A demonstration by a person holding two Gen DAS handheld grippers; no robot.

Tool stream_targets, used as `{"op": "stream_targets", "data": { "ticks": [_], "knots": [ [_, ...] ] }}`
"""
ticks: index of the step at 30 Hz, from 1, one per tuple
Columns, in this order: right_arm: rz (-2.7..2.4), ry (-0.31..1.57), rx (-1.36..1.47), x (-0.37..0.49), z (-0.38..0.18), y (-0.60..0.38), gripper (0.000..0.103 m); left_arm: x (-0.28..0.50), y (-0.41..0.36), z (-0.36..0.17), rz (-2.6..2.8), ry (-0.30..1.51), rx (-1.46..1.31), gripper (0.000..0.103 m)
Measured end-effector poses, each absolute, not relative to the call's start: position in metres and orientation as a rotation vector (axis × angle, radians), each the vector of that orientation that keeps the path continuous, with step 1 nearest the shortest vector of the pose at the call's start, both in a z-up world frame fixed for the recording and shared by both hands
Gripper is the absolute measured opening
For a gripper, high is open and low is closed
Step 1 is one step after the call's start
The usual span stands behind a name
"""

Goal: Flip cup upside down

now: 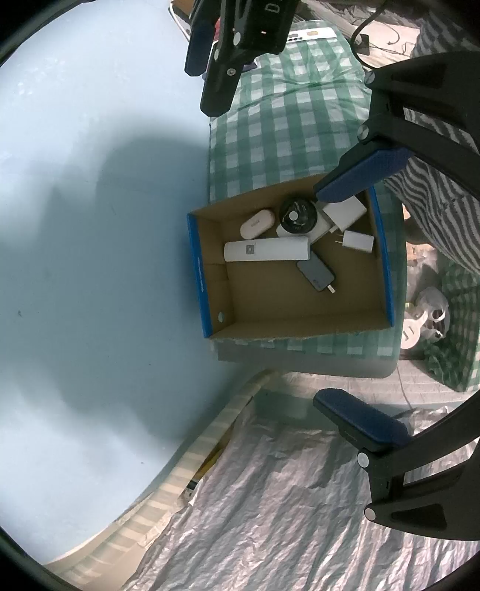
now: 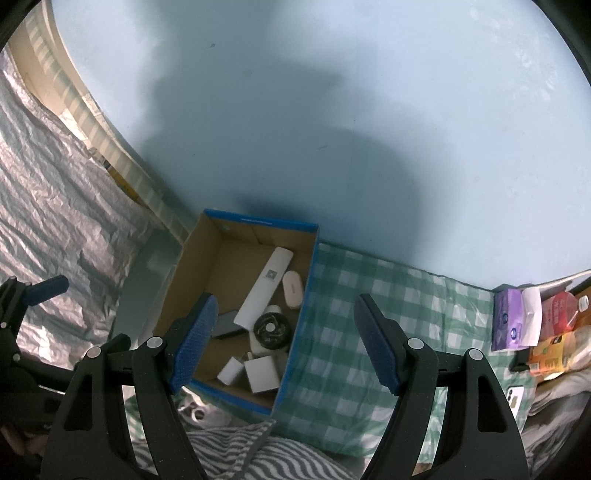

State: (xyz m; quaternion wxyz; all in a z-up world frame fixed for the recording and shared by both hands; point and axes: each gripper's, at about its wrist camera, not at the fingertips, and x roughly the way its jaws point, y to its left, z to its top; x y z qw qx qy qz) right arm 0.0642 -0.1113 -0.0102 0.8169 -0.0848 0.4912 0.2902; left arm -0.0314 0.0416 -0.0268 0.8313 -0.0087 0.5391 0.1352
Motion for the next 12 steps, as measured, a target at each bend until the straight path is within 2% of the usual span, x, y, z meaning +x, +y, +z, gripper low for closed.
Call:
{"op": "stream_targets", "data": {
  "ticks": [12],
  "knots": [
    [0.627, 1.050, -0.178, 0.0615, -0.0104, -0.1162, 0.076, -0.0362, 0.0321, -0.0236, 0.270, 1.124, 0.009, 0.102]
  ]
}}
